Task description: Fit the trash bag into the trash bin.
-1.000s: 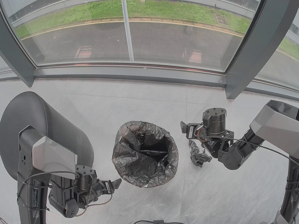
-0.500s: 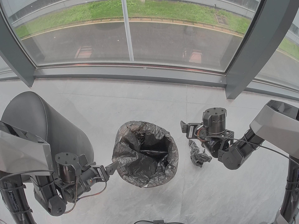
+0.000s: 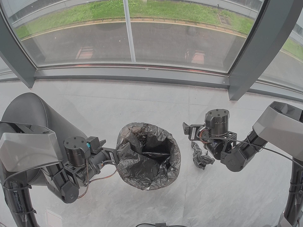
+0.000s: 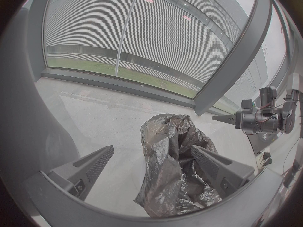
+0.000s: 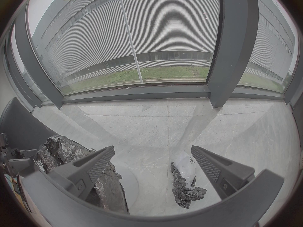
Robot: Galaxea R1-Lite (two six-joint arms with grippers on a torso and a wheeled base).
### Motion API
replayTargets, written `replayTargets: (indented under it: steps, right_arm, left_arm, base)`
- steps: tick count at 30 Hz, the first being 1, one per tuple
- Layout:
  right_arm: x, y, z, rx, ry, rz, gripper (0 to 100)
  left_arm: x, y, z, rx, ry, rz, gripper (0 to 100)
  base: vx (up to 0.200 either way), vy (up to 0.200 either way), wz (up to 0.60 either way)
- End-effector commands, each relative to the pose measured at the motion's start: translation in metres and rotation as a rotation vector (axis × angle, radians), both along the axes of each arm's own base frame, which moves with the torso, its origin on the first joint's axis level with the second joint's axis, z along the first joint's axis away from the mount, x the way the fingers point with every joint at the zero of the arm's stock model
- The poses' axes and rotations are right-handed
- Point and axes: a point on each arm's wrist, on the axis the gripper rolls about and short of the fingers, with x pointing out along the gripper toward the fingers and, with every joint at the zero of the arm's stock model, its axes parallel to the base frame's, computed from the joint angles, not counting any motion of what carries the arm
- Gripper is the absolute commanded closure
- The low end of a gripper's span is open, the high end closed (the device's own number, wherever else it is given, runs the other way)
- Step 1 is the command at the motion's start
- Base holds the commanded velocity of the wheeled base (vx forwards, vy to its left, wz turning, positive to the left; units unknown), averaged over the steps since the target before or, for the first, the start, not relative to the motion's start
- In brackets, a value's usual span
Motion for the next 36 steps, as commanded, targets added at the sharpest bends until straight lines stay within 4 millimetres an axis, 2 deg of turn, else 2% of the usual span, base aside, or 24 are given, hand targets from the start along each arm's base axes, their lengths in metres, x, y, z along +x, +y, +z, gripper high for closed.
replayTargets:
  steps: [1,8,12,18,26,36]
  right_arm:
    - [0.0,0.0,-0.001,-0.001,0.003,0.0,0]
    - [0.0,0.0,-0.001,-0.001,0.003,0.001,0]
    - [0.0,0.0,-0.002,0.001,0.006,0.012,0]
    - [0.001,-0.001,-0.002,0.001,0.006,0.01,0]
    - [0.001,0.0,-0.005,-0.001,0.013,0.01,0]
    - [0.002,0.0,-0.006,0.007,-0.013,0.011,0]
  left_arm:
    - [0.019,0.0,-0.005,0.013,0.001,0.003,0]
    - [0.045,0.002,-0.002,0.012,0.013,0.023,0]
    - [0.067,0.006,-0.001,0.011,0.008,0.053,0]
    - [0.085,0.015,-0.001,0.016,0.026,0.087,0]
    - [0.094,0.024,-0.013,0.02,0.039,0.113,0]
    - [0.091,0.025,-0.026,0.013,0.078,0.118,0]
  base:
    - [0.0,0.0,0.0]
    - [0.0,0.0,0.0]
    - [0.0,0.0,0.0]
    - [0.0,0.0,0.0]
    - [0.0,0.0,0.0]
    - [0.0,0.0,0.0]
